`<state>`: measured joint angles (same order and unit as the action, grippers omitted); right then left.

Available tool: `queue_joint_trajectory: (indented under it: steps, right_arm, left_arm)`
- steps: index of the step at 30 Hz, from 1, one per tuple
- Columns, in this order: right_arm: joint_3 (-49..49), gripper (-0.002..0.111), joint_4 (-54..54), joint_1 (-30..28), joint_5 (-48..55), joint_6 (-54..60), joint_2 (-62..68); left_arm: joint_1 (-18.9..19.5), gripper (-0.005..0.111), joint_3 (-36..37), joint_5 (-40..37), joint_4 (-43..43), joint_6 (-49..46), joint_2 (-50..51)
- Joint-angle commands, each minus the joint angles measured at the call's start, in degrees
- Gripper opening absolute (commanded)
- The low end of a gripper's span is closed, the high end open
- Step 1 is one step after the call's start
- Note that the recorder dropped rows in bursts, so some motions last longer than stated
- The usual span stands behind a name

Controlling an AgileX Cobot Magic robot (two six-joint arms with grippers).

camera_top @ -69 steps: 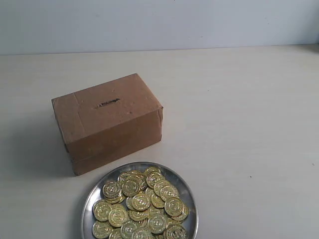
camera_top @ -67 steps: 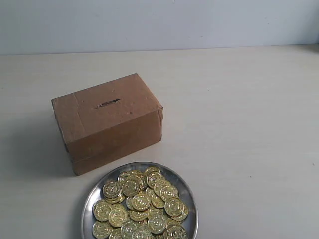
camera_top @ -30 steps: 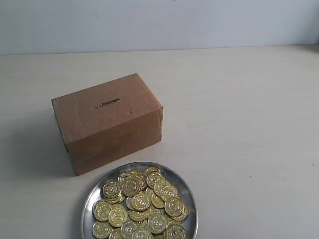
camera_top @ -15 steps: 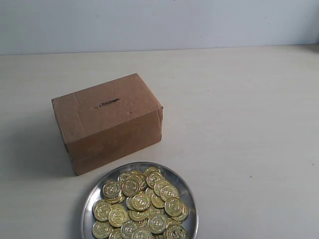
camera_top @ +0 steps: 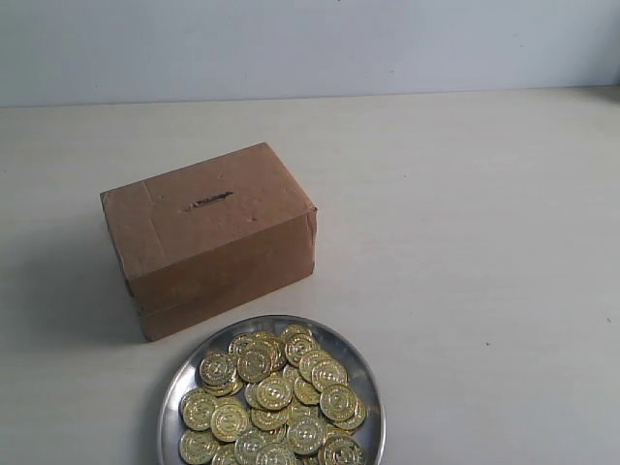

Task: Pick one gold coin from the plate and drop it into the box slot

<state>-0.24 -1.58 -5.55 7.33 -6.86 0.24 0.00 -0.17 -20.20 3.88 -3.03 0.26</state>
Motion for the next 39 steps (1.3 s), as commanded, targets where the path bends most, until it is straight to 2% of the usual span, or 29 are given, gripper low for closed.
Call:
queue_joint_trajectory:
  steps: [1, 9, 17, 22, 25, 29, 34, 39]
  right_arm:
    - [0.24, 0.000, 0.00, -0.40, -4.62, -1.96, -0.24]
    - [0.24, 0.000, 0.00, -0.40, -4.52, -2.32, -0.24]
    - [0.24, 0.000, -0.12, -0.40, -18.13, -7.01, -0.24]
    - [0.24, 0.000, -6.76, -0.40, -18.40, -24.63, -0.24]
    - [0.24, 0.000, -6.90, -0.40, -18.15, -26.64, -0.24]
    - [-1.97, 0.000, -5.03, -0.40, -12.33, -26.79, -0.24]
    - [-11.03, 0.000, -4.02, -0.40, -2.38, -24.24, -0.24]
    - [-20.84, 0.000, -5.25, -0.40, 9.65, -8.22, 1.72]
  left_arm:
    - [0.00, 0.000, 0.17, 0.03, 0.17, 0.17, -0.26]
    - [0.00, 0.000, 0.17, 0.03, 0.17, 0.17, -0.26]
    - [0.00, 0.000, 0.17, 0.03, 0.17, 0.17, -0.26]
    - [0.00, 0.000, 0.17, 0.03, 0.17, 0.17, -0.26]
    - [0.00, 0.000, 0.17, 0.03, 0.17, 0.17, -0.26]
    - [0.00, 0.000, 0.17, 0.03, 0.17, 0.17, -0.26]
    - [0.00, 0.000, 0.17, 0.03, 0.17, 0.17, -0.26]
    - [0.00, 0.000, 0.17, 0.03, 0.17, 0.17, -0.26]
